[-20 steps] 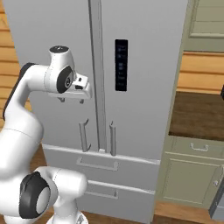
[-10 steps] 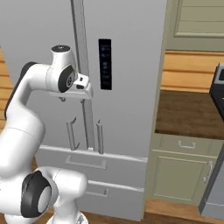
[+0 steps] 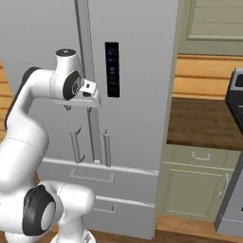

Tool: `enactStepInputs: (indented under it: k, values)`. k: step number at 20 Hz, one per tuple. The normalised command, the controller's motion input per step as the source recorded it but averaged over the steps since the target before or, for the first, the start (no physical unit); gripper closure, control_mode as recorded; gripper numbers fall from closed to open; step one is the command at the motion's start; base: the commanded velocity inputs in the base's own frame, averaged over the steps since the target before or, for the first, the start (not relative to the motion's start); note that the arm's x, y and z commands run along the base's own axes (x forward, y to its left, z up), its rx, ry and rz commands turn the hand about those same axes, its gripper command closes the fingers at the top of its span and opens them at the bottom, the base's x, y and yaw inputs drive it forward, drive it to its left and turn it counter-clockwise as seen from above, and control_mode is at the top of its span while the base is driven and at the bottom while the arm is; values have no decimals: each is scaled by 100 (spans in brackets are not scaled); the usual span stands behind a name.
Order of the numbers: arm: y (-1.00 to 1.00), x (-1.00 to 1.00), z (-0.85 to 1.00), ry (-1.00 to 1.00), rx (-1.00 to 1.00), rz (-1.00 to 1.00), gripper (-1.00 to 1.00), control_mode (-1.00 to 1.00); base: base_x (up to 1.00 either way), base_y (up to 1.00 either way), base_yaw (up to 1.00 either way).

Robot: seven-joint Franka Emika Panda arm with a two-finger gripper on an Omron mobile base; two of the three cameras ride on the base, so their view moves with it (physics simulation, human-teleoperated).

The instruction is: Take the strawberry from the fridge and place it on top of the pancake, located on the dining counter.

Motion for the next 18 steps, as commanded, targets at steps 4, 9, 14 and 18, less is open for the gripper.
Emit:
enactStepInputs:
  k: [4, 9, 14, 18]
  values:
    - [-12, -22, -10, -1, 2, -11, -100, -100, -24, -7, -6]
    - [-12, 0, -25, 1, 0, 0, -100, -100, 0, 0, 0]
    - [-23, 25, -96, 2, -3, 0, -100, -100, 0, 0, 0]
    - [-27, 36, -78, 0, -5, 1, -100, -100, 0, 0, 0]
